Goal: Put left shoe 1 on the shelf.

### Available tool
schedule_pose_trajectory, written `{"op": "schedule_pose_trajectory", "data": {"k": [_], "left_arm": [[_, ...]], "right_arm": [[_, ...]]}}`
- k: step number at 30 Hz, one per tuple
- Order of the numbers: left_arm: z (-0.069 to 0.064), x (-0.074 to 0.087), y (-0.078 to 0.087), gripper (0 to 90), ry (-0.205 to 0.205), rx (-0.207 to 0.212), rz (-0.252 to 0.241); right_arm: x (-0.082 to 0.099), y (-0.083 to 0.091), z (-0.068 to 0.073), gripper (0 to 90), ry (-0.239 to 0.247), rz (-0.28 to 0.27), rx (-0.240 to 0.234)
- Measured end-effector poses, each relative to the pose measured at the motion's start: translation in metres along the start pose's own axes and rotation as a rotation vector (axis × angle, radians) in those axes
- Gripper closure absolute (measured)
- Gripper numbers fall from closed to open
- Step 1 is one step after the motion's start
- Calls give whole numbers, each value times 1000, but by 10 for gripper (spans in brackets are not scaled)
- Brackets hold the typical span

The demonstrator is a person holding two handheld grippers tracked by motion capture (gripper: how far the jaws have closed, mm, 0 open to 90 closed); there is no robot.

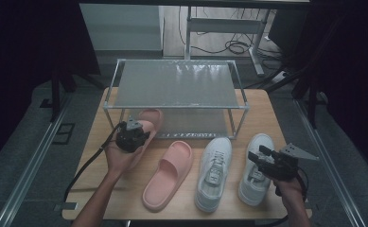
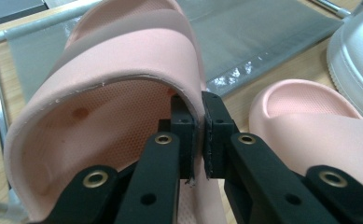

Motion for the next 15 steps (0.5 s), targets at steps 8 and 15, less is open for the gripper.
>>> {"op": "schedule_pose_trajectory", "data": {"k": [8, 15], "left_arm": [[-2, -9, -18, 851, -6, 12, 4], [-3, -16, -31, 851, -22, 4, 13]], "right_arm": [[1, -1, 0, 401, -1, 3, -2], [1, -1, 0, 401, -1, 5, -2]]}}
Point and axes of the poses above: each handheld gripper's, and its own axes: y roughly backward along the jaws, x roughly out of its underside, z roughly to its left, the point moved 7 cm from there along -y, roughly forward along the jaws, and after that the axes turned 12 degrees about x, right-handed, at the moved point
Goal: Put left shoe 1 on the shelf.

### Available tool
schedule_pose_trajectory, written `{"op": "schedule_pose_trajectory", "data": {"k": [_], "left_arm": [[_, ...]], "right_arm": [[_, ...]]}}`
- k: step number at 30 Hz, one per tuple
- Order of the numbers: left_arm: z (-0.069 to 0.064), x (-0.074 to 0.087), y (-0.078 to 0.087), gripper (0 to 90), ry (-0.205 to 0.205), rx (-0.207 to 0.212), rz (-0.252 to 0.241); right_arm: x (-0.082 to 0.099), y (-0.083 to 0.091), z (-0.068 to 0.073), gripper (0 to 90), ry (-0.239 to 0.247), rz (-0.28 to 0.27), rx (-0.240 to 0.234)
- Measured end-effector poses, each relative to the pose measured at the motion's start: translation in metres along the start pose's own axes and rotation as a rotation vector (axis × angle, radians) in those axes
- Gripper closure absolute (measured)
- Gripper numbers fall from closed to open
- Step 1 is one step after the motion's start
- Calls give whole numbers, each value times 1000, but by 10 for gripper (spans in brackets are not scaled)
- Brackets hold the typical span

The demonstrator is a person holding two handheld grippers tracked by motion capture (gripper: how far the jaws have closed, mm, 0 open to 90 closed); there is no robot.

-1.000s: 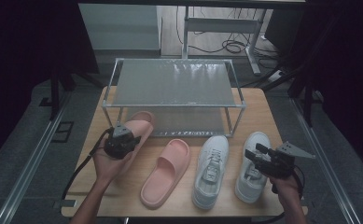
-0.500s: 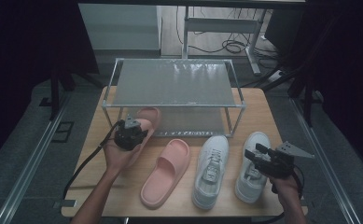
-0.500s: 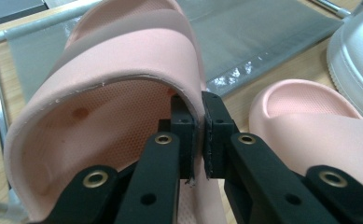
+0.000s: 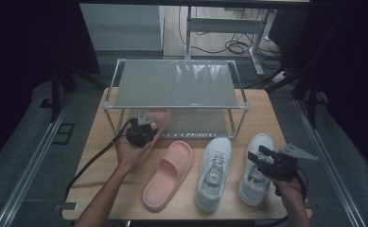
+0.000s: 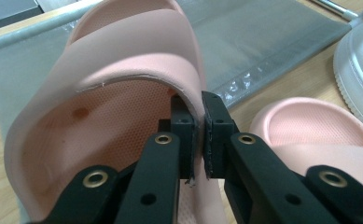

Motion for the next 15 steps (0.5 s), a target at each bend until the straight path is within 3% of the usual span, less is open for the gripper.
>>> {"op": "schedule_pose_trajectory", "data": {"k": [15], "left_arm": [[3, -7, -29, 851, -13, -20, 23]], "right_arm": [[2, -2, 1, 401, -2, 5, -3]]}}
Point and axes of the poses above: each handheld gripper's, and its own axes: y roughly backward along the jaws, x roughly out of its underside, z roughly to its left, the point moved 7 cm from there along -y, roughly forward along the jaws, and after that the axes turned 12 degrees about x, right-handed, at the moved point
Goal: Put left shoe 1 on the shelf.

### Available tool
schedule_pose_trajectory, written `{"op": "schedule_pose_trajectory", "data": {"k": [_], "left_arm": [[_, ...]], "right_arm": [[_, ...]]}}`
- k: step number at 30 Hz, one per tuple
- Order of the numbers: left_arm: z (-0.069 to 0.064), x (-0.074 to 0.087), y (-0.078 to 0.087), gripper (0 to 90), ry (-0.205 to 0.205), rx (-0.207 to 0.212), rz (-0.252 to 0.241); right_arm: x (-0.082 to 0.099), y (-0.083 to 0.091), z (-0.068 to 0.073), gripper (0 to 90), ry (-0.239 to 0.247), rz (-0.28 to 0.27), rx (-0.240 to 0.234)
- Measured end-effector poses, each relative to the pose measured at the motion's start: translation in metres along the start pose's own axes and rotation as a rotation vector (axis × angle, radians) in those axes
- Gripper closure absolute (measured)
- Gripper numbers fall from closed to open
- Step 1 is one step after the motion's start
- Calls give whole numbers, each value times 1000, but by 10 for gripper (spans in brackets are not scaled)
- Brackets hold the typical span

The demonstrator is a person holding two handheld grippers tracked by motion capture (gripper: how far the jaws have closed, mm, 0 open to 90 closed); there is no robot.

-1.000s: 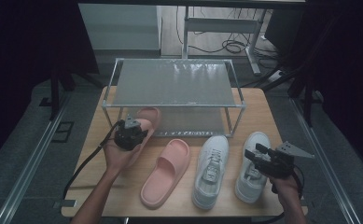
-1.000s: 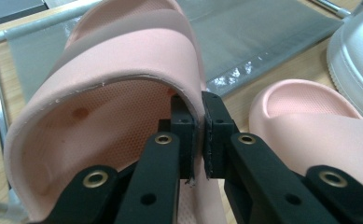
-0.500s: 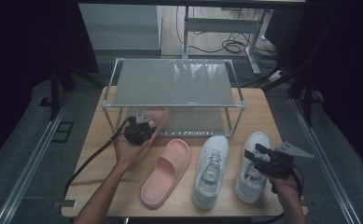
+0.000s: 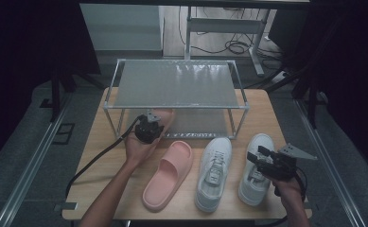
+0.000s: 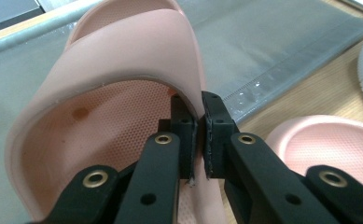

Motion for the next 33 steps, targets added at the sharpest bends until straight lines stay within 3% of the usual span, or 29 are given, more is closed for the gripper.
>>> {"op": "schedule_pose_trajectory", "data": {"k": [6, 9, 18, 22, 23, 27, 29, 30, 32, 33], "left_arm": [[3, -2, -13, 851, 9, -8, 2], [3, -3, -17, 850, -9, -15, 6], [6, 0, -29, 850, -12, -25, 26], [9, 1, -36, 849, 9, -42, 28], [12, 0, -36, 849, -11, -50, 30], [13, 0, -39, 844, 9, -55, 20], [13, 0, -39, 825, -8, -63, 17], [10, 0, -38, 795, 19, -57, 4], [9, 0, -37, 709, 19, -55, 8], [7, 1, -30, 686, 2, -58, 14]], "right_arm": [[1, -1, 1, 401, 0, 5, -2], [2, -2, 1, 401, -2, 7, -3], [2, -2, 2, 401, -1, 7, -2], [2, -2, 2, 401, -2, 8, -3], [2, -2, 2, 401, -2, 8, -2], [2, -2, 2, 401, -2, 9, -2], [2, -2, 2, 400, -2, 9, -2], [2, -2, 2, 401, -2, 9, -2], [3, -2, 2, 401, 0, 9, 0], [3, -2, 2, 400, 1, 9, 1]]}}
Point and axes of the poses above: each handheld gripper's, and its own axes: y roughly backward along the jaws, x roughly out of its underside, z roughly to its left, the point moved 7 cm from there along -y, roughly forward along the jaws, and after that the axes turned 12 degrees about x, right-handed, at the moved point
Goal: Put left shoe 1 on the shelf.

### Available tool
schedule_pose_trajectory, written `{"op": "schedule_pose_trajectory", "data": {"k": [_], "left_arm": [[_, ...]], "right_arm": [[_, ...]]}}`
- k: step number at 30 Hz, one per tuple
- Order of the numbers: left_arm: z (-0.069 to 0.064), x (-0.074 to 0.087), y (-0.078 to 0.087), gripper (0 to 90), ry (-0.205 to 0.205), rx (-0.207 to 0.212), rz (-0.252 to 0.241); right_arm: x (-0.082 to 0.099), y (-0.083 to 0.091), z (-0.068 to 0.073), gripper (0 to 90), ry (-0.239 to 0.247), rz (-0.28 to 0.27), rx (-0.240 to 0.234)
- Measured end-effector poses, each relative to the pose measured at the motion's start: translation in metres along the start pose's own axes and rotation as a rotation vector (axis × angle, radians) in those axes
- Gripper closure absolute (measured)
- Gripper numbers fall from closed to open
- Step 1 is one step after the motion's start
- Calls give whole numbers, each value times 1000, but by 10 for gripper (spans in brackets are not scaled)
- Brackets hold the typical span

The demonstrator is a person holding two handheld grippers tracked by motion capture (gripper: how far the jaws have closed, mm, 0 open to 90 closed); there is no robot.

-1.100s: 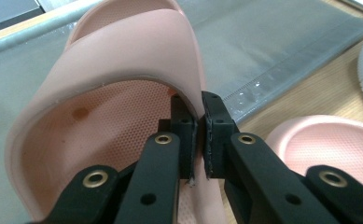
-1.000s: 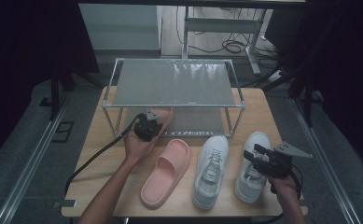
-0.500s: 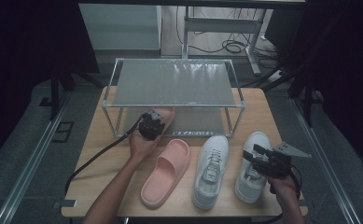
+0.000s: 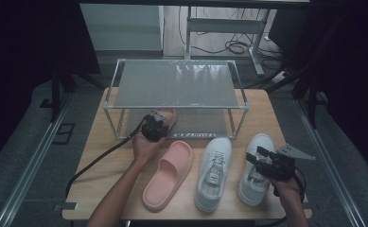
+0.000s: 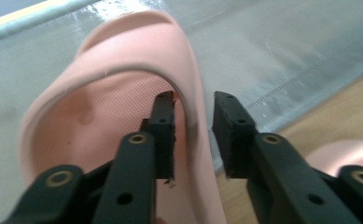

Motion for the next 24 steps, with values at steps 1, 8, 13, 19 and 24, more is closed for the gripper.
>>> {"op": "schedule_pose_trajectory", "data": {"k": [1, 8, 13, 19, 24], "left_arm": [[0, 0, 0, 675, 0, 0, 0], [-4, 13, 28, 576, 27, 35, -21], [-9, 26, 49, 619, 27, 76, -45], [-14, 40, 69, 808, 30, 107, -67], [-21, 55, 93, 898, 14, 129, -78]], "right_arm": [[0, 0, 0, 400, 0, 0, 0], [1, -1, 0, 400, 5, 3, 6], [1, -1, 1, 400, 5, 3, 11], [0, 1, -1, 400, 0, -2, 10], [-1, 2, -2, 400, -4, -8, 13]]}}
Point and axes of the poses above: each handheld gripper's, and its own axes: y roughly backward along the jaws, x roughly out of its underside, z roughly to its left, the point moved 7 cm from there along -y, roughly forward along the jaws, and after that the axes turned 12 degrees about x, right-handed, at the moved point
